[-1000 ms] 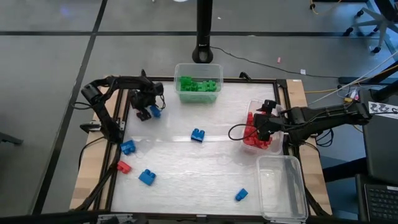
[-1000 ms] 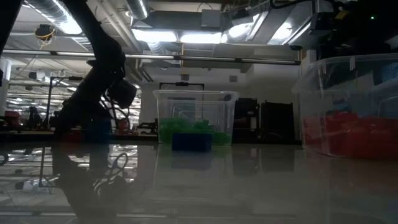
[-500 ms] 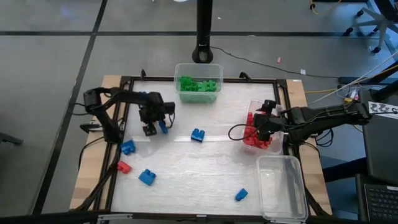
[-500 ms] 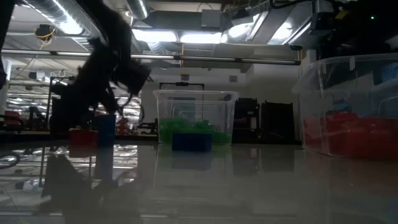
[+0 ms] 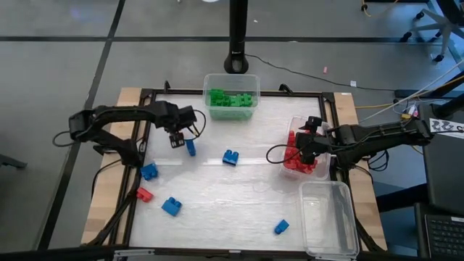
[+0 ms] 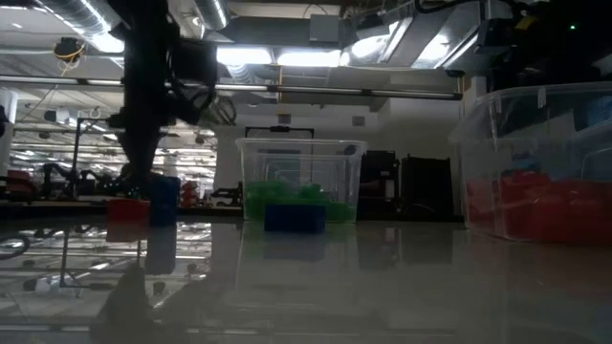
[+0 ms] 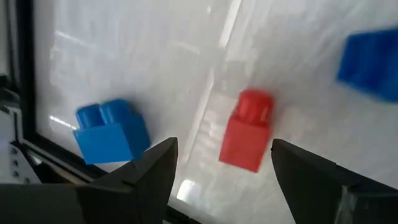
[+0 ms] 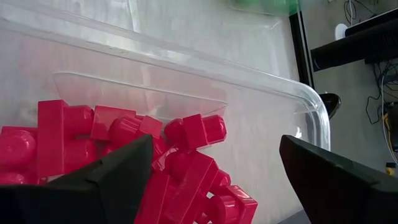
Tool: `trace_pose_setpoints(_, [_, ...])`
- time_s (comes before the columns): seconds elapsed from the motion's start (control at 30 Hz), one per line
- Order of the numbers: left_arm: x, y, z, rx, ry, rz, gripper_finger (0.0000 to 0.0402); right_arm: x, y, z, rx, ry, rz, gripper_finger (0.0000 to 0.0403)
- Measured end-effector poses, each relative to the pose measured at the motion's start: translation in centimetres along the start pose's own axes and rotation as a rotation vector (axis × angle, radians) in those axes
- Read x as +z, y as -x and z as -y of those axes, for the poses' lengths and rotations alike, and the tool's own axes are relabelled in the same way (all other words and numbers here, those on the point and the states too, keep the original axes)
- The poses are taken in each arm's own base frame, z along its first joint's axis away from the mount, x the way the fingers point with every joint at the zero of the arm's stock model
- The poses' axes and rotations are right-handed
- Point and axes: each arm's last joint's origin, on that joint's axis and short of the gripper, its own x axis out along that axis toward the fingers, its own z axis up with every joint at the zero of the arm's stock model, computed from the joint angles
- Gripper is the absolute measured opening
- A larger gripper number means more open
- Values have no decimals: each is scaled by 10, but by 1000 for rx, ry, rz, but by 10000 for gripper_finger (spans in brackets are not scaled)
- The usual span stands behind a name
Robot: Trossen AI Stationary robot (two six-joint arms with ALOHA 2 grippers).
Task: Sort blocks
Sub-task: Put the red game piece into the middle right transparent bin
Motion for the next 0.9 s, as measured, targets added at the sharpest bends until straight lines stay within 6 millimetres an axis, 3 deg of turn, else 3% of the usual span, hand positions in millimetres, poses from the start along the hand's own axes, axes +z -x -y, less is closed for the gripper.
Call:
trace_pose_setpoints(0.2, [-15,-31,-3,-41,-61,-96,248,0,0,0,1,0,0,347])
trace_pose_setpoints(0.33, [-17,-45,-4,-51,-49,-59,248,0,0,0,4,1,0,347])
trace_pose_setpoints(0.67, [-10,-50,-6,-150,-98,33,248,1,0,0,4,-2,4,347])
trace_pose_setpoints(0.9, [-4,-67,-3,-170,-164,-16,248,1,0,0,5,-7,13,347])
